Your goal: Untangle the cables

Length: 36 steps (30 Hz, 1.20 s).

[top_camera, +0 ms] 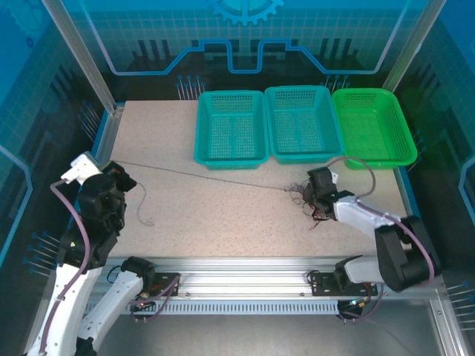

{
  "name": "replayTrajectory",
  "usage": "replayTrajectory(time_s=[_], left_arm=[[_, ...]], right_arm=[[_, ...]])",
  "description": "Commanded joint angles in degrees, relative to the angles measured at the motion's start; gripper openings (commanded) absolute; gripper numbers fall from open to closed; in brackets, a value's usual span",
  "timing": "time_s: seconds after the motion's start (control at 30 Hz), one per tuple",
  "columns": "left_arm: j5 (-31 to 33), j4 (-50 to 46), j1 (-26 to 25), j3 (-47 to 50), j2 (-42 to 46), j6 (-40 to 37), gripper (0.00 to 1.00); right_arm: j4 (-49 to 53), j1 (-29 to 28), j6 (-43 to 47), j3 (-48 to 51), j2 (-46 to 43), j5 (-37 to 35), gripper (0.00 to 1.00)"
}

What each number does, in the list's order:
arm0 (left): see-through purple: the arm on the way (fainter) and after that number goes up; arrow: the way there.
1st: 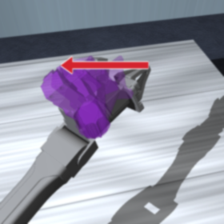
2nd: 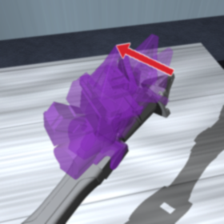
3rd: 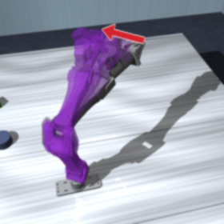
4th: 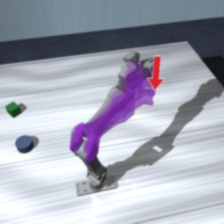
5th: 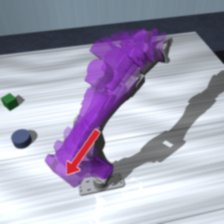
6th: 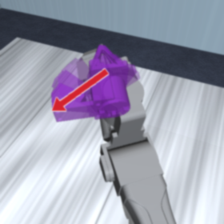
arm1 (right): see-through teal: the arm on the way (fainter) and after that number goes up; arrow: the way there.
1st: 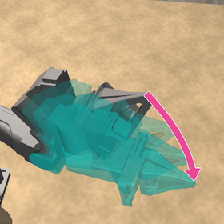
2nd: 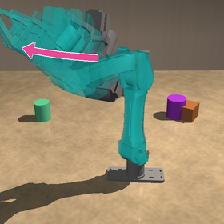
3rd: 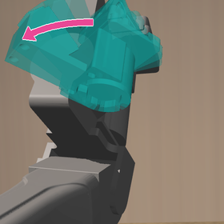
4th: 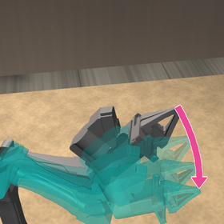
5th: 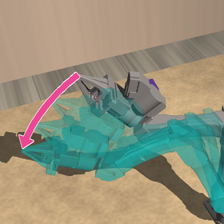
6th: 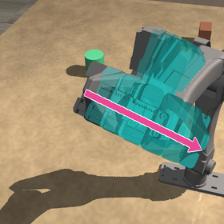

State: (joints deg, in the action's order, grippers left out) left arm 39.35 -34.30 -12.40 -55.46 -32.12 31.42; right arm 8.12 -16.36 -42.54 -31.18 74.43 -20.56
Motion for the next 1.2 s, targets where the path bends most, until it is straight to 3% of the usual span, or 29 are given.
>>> replayTrajectory(time_s=[0.0,0.17,0.33,0.4,0.53,0.67,0.73,1.0,1.1,1.17], left_arm=[[4.69,-0.36,1.33,-1.50,0.27,-2.37,0.00],[1.58,1.13,1.42,-0.84,-1.61,-1.16,0.00],[2.47,0.65,2.48,-1.97,-3.05,-1.65,0.00],[0.13,1.74,3.51,-1.70,-2.67,-2.20,0.00],[-4.40,2.62,3.58,-0.69,-4.27,-2.10,0.00],[-7.26,4.09,3.57,1.78,-5.42,-0.19,0.00],[-8.07,4.64,3.60,2.74,-5.50,0.29,0.00],[-6.93,3.14,3.96,3.45,-6.63,-1.70,0.00],[-6.76,2.65,4.90,3.52,-7.16,-2.22,0.00],[-7.28,2.55,6.39,3.68,-7.42,-2.28,0.00]], right_arm=[[0.80,2.85,-0.87,1.93,-3.91,-0.75,0.35],[1.96,8.81,-0.52,1.15,-3.10,4.58,0.34],[2.54,11.28,-1.18,2.29,-5.20,2.12,0.35],[1.88,11.51,3.84,1.94,-7.25,3.60,0.40],[-2.48,3.19,17.02,-0.44,-10.62,16.12,0.61],[2.02,-12.80,23.83,-9.09,-4.58,12.41,0.71],[3.66,-17.01,25.07,-13.00,1.08,12.71,0.72],[5.40,-19.05,18.31,-21.98,20.20,2.59,0.74],[5.96,-18.96,18.09,-24.24,25.20,2.93,0.74],[6.54,-19.06,18.30,-25.31,27.14,4.24,0.68]])
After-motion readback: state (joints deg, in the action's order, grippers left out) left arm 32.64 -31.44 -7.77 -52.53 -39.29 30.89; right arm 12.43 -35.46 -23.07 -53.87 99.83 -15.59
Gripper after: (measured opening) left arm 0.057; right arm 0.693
